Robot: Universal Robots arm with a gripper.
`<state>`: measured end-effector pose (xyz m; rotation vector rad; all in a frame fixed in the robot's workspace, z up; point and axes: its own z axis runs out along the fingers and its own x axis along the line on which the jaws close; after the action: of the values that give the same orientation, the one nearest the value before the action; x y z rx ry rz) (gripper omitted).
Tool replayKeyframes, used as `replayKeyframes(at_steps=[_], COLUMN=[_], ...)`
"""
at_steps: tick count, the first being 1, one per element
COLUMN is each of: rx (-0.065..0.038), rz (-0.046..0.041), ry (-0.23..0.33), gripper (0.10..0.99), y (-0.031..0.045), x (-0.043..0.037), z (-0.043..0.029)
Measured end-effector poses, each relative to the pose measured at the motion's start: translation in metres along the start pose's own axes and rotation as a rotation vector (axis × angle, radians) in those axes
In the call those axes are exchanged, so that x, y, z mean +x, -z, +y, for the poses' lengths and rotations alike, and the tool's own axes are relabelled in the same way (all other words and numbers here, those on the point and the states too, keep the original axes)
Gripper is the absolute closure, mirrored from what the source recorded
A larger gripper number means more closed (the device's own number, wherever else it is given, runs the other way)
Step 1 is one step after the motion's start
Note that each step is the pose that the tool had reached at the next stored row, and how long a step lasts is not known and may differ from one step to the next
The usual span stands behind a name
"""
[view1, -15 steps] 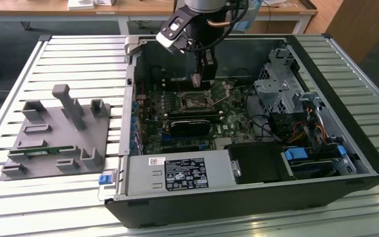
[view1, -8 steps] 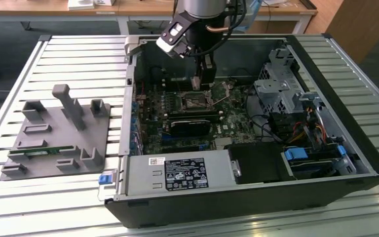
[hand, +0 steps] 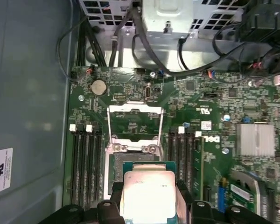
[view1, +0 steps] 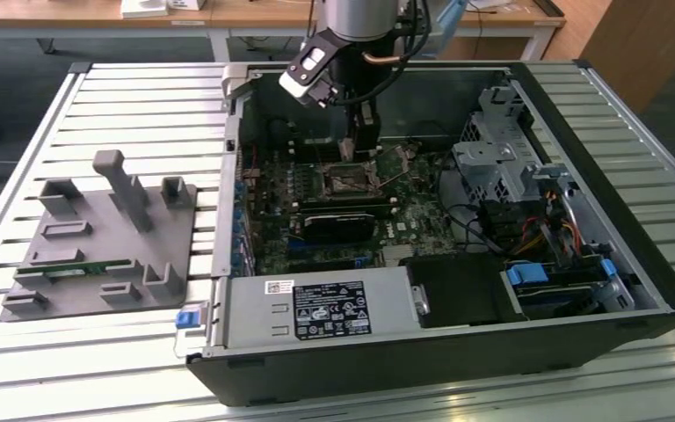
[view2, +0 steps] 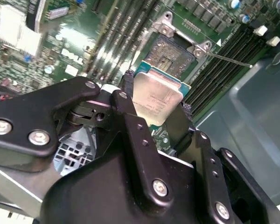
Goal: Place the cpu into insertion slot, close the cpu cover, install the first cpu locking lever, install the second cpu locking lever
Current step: 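Place the cpu into insertion slot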
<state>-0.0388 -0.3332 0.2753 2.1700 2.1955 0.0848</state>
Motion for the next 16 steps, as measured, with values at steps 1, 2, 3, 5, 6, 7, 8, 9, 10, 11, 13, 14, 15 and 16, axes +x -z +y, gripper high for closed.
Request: replayKeyframes(at_steps=[1,2,3,5,6,7,8,9,10,11,13,14,15,16], rx=[0.0,0.0,0.0,0.0,0.0,0.0,0.0,0.0,0.0,0.0,0.0,0.0,0.0,0.0], rz=[-0.0009,-0.0012,-0.0014,-0.0032,-0.0056,-0.0076,-0.0088,-0.0098,-0.0108,-0.0116,-0.0123,-0.0124,-0.0125,-0.0125], ry=[-0.001,-0.003,-0.004,-0.005,-0.005,-0.005,-0.005,-0.006,-0.009,-0.013,-0.022,-0.023,-0.023,-0.023], gripper=[0.561,0.561,0.561,0.561,0.561,0.561,0.561,0.561,0.561,0.561,0.561,0.561,0.561,0.561], y=[-0.0017,-0.0037,-0.0055,-0.009,-0.0102,-0.0113,-0.0126,-0.0143,-0.016,-0.0176,-0.0205,-0.022,-0.0235,-0.025], x=[0.002,0.0031,0.0039,0.0046,0.0047,0.0047,0.0047,0.0048,0.0049,0.0051,0.0057,0.006,0.0063,0.0065], z=[-0.0001,-0.0003,-0.0004,-0.0006,-0.0008,-0.0008,-0.0009,-0.0011,-0.0012,-0.0014,-0.0016,-0.0017,-0.0018,-0.0019])
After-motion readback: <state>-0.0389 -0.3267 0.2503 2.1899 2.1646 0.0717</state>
